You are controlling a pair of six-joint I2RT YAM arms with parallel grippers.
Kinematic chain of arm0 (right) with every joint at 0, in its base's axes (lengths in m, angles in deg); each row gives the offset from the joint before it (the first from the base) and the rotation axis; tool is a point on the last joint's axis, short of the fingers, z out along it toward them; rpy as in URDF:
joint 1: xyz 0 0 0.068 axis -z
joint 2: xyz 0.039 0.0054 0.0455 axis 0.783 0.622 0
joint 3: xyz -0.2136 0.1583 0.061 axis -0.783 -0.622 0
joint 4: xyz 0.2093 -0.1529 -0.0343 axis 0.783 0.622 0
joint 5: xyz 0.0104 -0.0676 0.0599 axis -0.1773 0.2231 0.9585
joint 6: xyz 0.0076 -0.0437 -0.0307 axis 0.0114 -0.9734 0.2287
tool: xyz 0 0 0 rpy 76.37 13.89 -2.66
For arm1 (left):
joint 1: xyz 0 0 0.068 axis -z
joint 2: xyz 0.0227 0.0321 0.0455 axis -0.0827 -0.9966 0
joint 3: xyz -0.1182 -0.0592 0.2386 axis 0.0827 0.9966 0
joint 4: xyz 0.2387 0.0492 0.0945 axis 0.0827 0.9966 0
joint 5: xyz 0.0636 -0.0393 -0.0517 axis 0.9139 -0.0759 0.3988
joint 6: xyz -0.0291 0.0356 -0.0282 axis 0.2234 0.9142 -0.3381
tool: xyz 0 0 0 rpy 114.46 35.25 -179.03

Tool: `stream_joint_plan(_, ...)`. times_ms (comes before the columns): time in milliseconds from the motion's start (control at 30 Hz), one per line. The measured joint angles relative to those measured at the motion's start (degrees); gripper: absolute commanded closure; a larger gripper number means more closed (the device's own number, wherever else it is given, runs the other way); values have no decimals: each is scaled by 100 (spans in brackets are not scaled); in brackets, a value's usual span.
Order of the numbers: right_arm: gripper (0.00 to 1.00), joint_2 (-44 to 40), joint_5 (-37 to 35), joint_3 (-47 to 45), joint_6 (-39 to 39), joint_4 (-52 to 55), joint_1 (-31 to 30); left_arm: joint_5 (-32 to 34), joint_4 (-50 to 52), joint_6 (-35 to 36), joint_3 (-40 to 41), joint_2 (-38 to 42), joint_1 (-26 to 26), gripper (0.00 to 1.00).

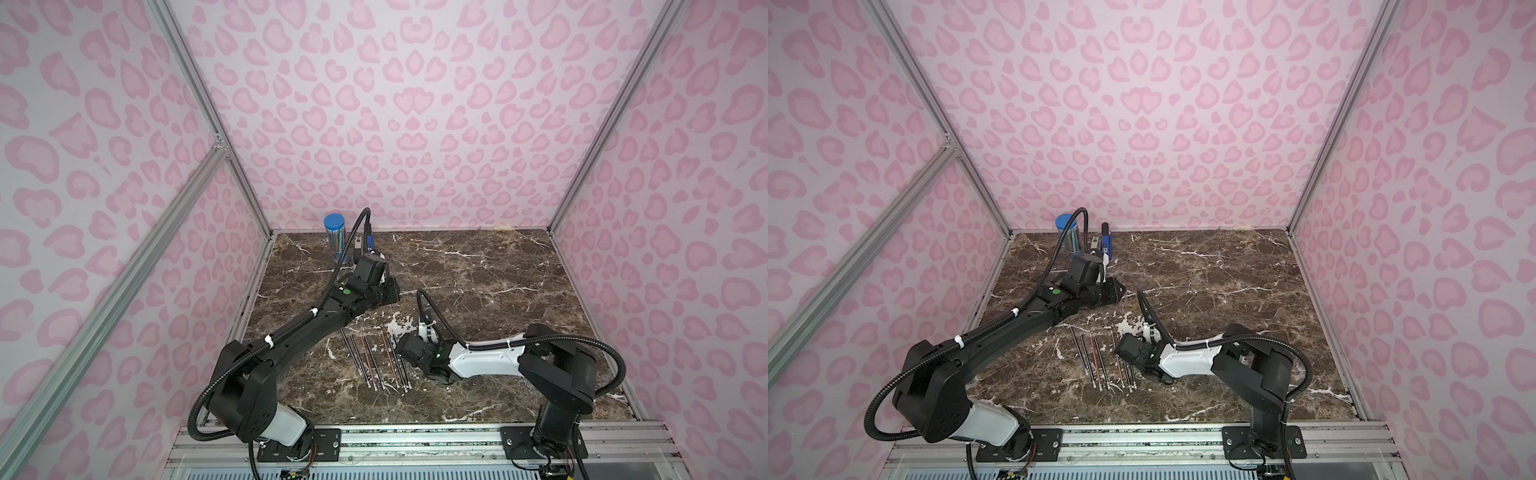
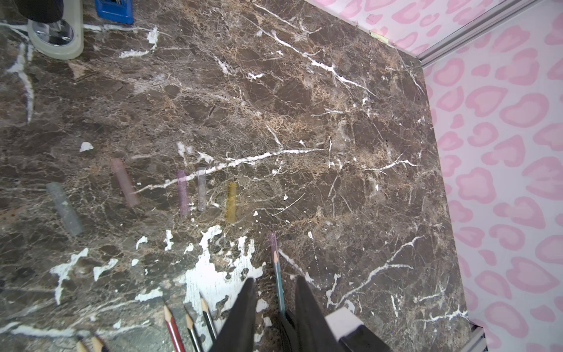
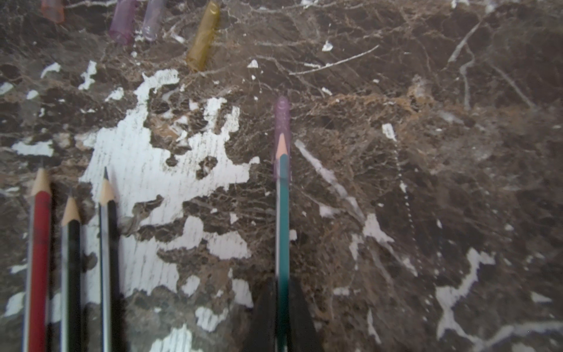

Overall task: Remove the protective cover of the pencils
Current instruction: Pick up the pencil from the center of the board.

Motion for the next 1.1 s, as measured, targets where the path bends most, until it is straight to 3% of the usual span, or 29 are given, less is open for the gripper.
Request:
stream_joint_plan(300,99,-863,133,-632,-116,-278,-9,-68,-87,-44,131,216,0,72)
stream_joint_plan(667,100,-2809,382,-2354,-640,-1939,-59,-402,-326,-254,356,358,400,71)
stream_joint_plan(767,96,-3368,415,-2634,-789,-2260,-70,-407,-409,-297,380,413,531,70)
stream_joint_plan(1100,93,-4251,407,-2798,-1134,-2468,-66,-398,-540,-450,393,407,951,68)
